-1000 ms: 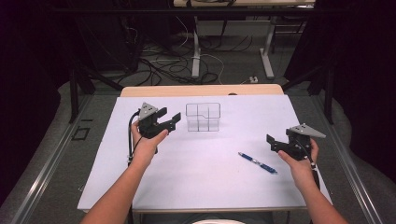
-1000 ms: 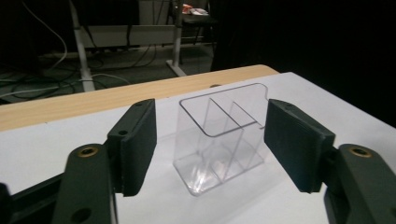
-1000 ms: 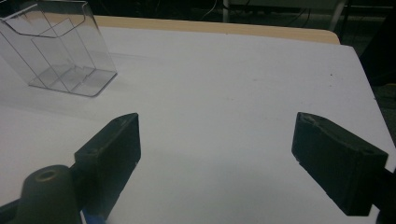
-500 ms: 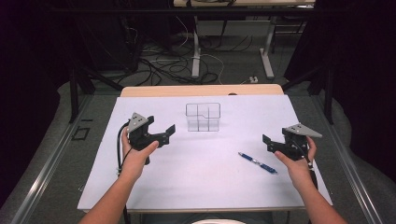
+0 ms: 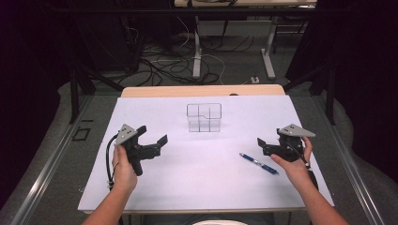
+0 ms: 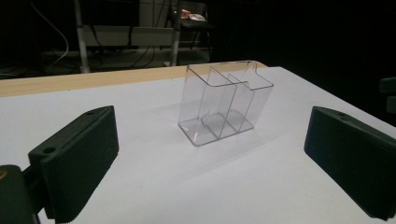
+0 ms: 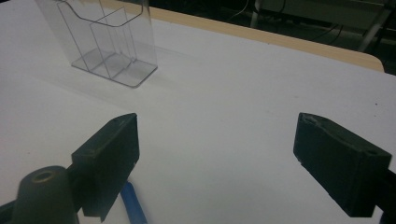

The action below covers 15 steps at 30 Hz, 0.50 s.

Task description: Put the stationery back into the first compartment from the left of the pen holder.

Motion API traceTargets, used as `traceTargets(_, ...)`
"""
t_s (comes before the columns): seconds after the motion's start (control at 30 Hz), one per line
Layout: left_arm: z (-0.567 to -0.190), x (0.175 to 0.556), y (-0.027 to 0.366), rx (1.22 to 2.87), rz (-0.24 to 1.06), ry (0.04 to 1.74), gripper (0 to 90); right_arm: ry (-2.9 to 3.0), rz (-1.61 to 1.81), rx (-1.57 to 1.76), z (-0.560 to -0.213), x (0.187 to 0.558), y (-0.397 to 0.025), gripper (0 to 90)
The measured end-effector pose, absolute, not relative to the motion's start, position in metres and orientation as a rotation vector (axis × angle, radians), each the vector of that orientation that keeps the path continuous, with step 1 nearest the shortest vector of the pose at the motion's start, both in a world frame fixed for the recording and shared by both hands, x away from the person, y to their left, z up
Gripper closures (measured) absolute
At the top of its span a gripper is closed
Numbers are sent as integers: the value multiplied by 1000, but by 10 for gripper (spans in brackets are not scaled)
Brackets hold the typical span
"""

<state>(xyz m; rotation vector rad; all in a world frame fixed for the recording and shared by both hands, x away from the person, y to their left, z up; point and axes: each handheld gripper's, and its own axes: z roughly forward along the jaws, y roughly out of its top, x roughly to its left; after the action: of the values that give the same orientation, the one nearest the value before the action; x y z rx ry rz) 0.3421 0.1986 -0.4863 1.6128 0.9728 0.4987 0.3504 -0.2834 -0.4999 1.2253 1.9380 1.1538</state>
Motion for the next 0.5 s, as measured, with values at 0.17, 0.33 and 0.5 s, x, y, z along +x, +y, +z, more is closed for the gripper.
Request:
traceTargets(0.17, -492, 339, 202, 1633, 499, 975, 29, 2027, 1125, 1164, -502, 353, -273, 149)
traceTargets(0.33, -499, 338, 203, 1651, 516, 999, 29, 2106, 1071, 1069, -507, 355, -261, 192)
traceTargets(0.5, -506, 338, 203, 1658, 528, 1040, 27, 2180, 1078, 971, -512, 357, -253, 287)
